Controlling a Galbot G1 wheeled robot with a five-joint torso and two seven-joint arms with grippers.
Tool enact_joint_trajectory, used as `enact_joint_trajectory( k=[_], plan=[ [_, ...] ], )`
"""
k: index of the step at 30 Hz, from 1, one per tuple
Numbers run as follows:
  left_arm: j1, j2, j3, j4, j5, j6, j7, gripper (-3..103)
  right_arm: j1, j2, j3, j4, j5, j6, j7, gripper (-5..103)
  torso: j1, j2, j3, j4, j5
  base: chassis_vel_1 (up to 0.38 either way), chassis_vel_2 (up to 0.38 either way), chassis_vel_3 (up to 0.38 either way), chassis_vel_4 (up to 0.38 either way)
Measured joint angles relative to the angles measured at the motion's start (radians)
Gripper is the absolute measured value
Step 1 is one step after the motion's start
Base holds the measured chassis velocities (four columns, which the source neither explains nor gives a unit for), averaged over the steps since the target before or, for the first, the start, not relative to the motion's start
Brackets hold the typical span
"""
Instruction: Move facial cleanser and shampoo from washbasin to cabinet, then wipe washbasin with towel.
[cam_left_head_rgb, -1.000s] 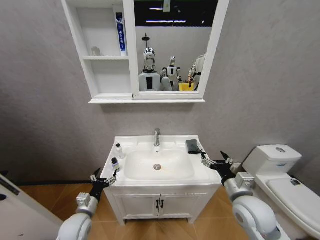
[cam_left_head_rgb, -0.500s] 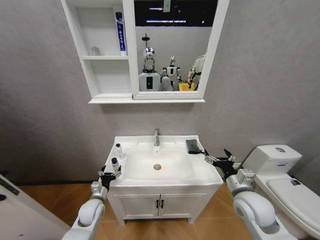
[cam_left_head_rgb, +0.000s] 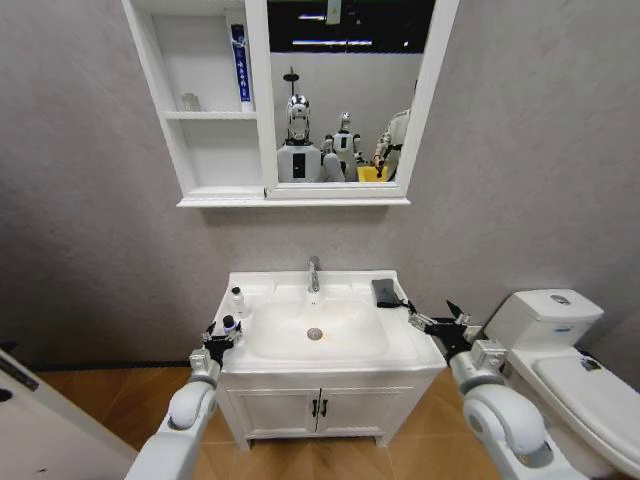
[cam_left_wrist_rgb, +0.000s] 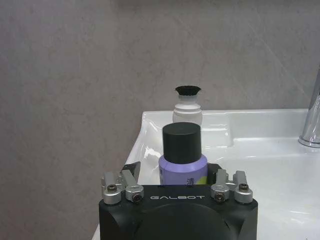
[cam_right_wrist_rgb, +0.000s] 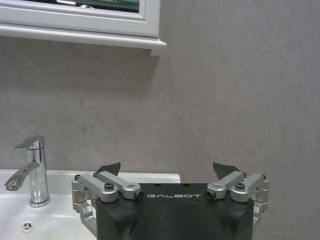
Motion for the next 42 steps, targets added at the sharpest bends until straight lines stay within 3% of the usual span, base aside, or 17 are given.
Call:
enact_joint_trajectory(
  k=[2,4,8,18,21,24,25,26,27,28,30,31,33,34,36,37,42],
  plan=[
    [0.000,0.000,-0.002,0.003,0.000,-0.001,0.005,58,0.000,0.000,0.000,0.000,-0.001,0.000,0.000,100,0.000,0.000,0.000,0.0000,0.0000,0.000,0.000,0.000,0.000],
    [0.000,0.000,-0.002,0.003,0.000,-0.002,0.008,58,-0.001,0.000,0.000,0.000,-0.002,-0.001,0.000,100,0.000,0.000,0.000,0.0000,0.0000,0.000,0.000,0.000,0.000],
    [0.008,-0.002,-0.001,-0.003,0.002,-0.004,0.017,44,-0.007,0.009,0.000,0.000,-0.009,-0.001,0.002,100,0.000,0.000,0.000,0.0000,0.0000,0.000,0.000,0.000,0.000],
    [0.025,0.052,0.003,-0.104,-0.010,0.026,0.004,43,-0.026,0.032,-0.002,0.010,-0.027,-0.002,0.003,100,0.000,0.000,0.000,0.0000,-0.0001,0.000,0.000,0.000,0.000],
    [0.016,0.119,0.005,-0.197,-0.068,0.082,-0.057,43,-0.031,0.037,-0.004,0.012,-0.036,-0.001,0.003,100,0.000,0.000,0.000,0.0001,-0.0001,0.000,0.000,0.000,0.000],
    [-0.046,0.252,0.006,-0.315,-0.281,0.251,-0.183,43,-0.037,0.041,-0.011,0.013,-0.044,0.000,0.002,100,0.000,0.000,0.000,0.0001,-0.0002,0.000,0.000,0.000,0.000],
    [-0.046,0.252,0.006,-0.315,-0.281,0.251,-0.183,43,-0.037,0.041,-0.011,0.013,-0.044,0.000,0.002,100,0.000,0.000,0.000,0.0001,-0.0002,0.000,0.000,0.000,0.000],
    [-0.097,0.323,0.012,-0.341,-0.392,0.320,-0.230,43,-0.039,0.045,-0.015,0.013,-0.046,0.000,0.001,100,0.000,0.000,0.000,0.0003,-0.0006,0.000,0.000,0.000,0.000],
    [-0.097,0.323,0.012,-0.341,-0.392,0.320,-0.230,43,-0.039,0.045,-0.015,0.013,-0.046,0.000,0.001,100,0.000,0.000,0.000,0.0003,-0.0006,0.000,0.000,0.000,0.000],
    [-0.169,0.416,0.024,-0.362,-0.517,0.391,-0.277,43,-0.042,0.048,-0.020,0.013,-0.051,0.000,-0.001,100,0.000,0.000,0.000,-0.0003,-0.0003,0.000,0.000,0.000,0.000],
    [-0.293,0.527,0.042,-0.370,-0.685,0.472,-0.341,43,-0.045,0.053,-0.026,0.013,-0.058,0.000,-0.003,100,0.000,0.000,0.000,-0.0004,-0.0003,0.000,0.000,0.000,0.000],
    [-0.293,0.527,0.042,-0.370,-0.685,0.472,-0.341,43,-0.045,0.053,-0.026,0.013,-0.058,0.000,-0.003,100,0.000,0.000,0.000,-0.0004,-0.0003,0.000,0.000,0.000,0.000],
    [-0.397,0.637,0.003,-0.377,-0.817,0.513,-0.367,43,-0.012,0.042,-0.060,-0.003,-0.059,-0.002,-0.009,100,0.000,0.000,0.000,-0.0009,-0.0002,0.000,0.000,0.000,0.000],
    [-0.397,0.637,0.003,-0.377,-0.817,0.513,-0.367,43,-0.012,0.042,-0.060,-0.003,-0.059,-0.002,-0.009,100,0.000,0.000,0.000,-0.0009,-0.0002,0.000,0.000,0.000,0.000],
    [-0.432,0.713,-0.032,-0.366,-0.859,0.509,-0.360,43,0.003,0.038,-0.087,-0.017,-0.060,-0.003,-0.015,100,0.000,0.000,0.000,0.0018,0.0002,0.000,0.000,0.000,0.000],
    [-0.432,0.713,-0.032,-0.366,-0.859,0.509,-0.360,43,0.003,0.038,-0.087,-0.017,-0.060,-0.003,-0.015,100,0.000,0.000,0.000,0.0018,0.0002,0.000,0.000,0.000,0.000],
    [-0.580,0.769,-0.001,-0.313,-0.946,0.512,-0.339,43,-0.012,0.043,-0.085,-0.016,-0.065,0.001,-0.018,100,0.000,0.000,0.000,-0.0008,0.0000,0.008,0.012,0.017,0.033]
  ],
)
